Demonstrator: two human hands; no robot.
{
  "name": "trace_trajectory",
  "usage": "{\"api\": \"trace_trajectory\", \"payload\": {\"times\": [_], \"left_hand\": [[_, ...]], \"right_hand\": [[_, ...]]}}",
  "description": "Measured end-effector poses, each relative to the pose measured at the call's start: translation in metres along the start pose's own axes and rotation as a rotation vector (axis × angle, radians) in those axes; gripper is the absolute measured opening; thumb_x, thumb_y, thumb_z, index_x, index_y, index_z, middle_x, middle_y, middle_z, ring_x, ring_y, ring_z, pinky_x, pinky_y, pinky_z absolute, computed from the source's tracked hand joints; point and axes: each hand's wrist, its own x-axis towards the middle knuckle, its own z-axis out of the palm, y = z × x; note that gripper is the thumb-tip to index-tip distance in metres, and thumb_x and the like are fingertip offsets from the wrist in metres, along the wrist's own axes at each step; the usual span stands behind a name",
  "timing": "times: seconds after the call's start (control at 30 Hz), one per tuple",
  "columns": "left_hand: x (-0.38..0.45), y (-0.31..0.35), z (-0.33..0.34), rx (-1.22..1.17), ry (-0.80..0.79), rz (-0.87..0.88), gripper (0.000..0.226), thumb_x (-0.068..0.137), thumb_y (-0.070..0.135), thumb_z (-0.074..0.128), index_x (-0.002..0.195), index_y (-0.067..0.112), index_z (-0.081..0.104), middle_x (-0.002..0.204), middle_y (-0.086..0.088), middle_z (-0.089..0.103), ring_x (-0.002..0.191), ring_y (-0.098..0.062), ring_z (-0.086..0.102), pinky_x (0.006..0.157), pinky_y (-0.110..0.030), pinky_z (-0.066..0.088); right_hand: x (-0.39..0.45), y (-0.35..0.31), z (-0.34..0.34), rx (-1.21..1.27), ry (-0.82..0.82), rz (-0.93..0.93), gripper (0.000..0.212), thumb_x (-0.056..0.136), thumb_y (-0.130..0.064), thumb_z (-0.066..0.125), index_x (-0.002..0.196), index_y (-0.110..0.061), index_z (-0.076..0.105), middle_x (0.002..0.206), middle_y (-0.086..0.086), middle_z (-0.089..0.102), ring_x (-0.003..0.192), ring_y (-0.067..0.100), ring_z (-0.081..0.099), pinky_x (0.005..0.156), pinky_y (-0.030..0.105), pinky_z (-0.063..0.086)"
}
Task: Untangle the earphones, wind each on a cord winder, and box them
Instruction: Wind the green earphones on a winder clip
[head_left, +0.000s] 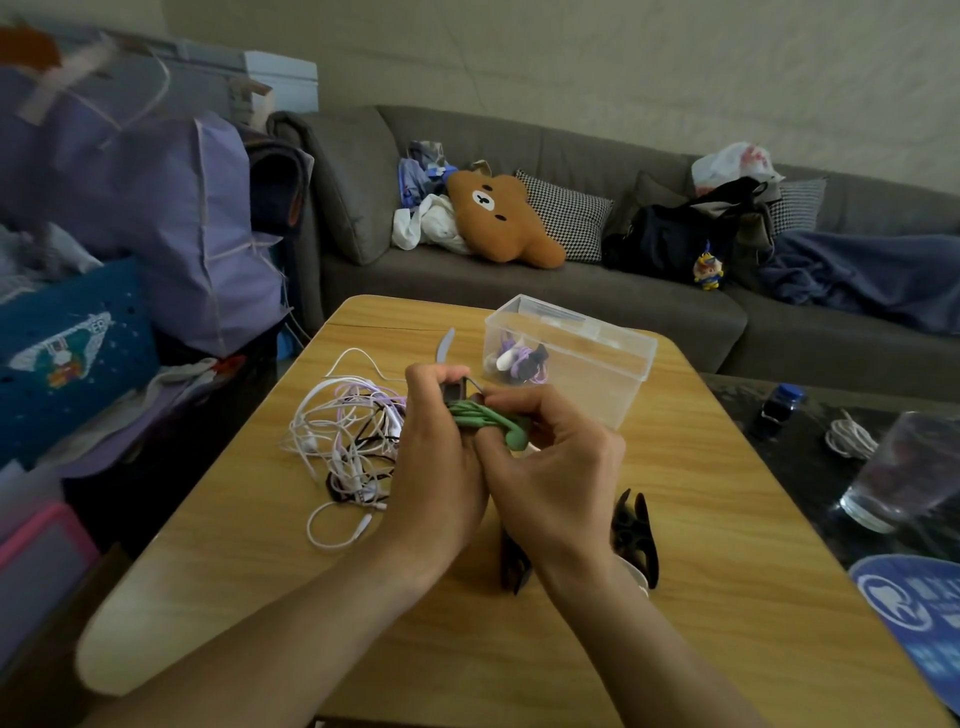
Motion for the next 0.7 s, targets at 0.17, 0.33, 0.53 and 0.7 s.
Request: {"api": "trace_trajectory", "payload": {"times": [0.17, 0.33, 0.53, 0.7], "left_hand": [[0.002, 0.001, -0.004, -0.141, -0.009, -0.029, 0.045, 0.093, -0.011, 0.046, 0.114, 0.028, 0.037, 0.103, 0.001, 0.058, 0.089, -0.013, 0.062, 0.073, -0.033, 0.055], [0.005, 0.003, -0.008, -0.205, -0.058, 0.018, 0.038, 0.096, -0.012, 0.044, 0.115, 0.021, 0.042, 0.093, -0.002, 0.057, 0.074, -0.017, 0.059, 0.060, -0.037, 0.052], [0.013, 0.008, -0.013, -0.197, -0.093, 0.180, 0.054, 0.095, -0.011, 0.052, 0.132, 0.026, 0.039, 0.109, 0.004, 0.058, 0.097, -0.007, 0.062, 0.080, -0.016, 0.049], [0.016, 0.010, -0.017, -0.147, -0.071, 0.240, 0.072, 0.092, -0.013, 0.055, 0.145, 0.029, 0.030, 0.113, 0.012, 0.060, 0.105, -0.008, 0.064, 0.086, -0.019, 0.052]], "right_hand": [[0.007, 0.000, -0.004, 0.010, -0.091, -0.012, 0.027, 0.073, 0.003, 0.079, 0.092, -0.016, 0.076, 0.089, -0.009, 0.075, 0.086, 0.001, 0.071, 0.078, 0.018, 0.057], [0.018, 0.005, -0.014, 0.042, -0.168, -0.037, 0.024, 0.074, 0.003, 0.082, 0.092, -0.013, 0.075, 0.090, -0.006, 0.076, 0.087, 0.003, 0.072, 0.079, 0.024, 0.059], [0.022, 0.011, -0.021, 0.022, -0.105, -0.247, 0.024, 0.073, 0.012, 0.080, 0.090, -0.004, 0.075, 0.094, 0.002, 0.077, 0.093, 0.008, 0.073, 0.078, 0.026, 0.060], [0.020, 0.012, -0.019, -0.032, -0.114, -0.299, 0.026, 0.075, 0.012, 0.075, 0.096, -0.001, 0.070, 0.107, 0.005, 0.074, 0.102, 0.012, 0.069, 0.082, 0.018, 0.055]]}}
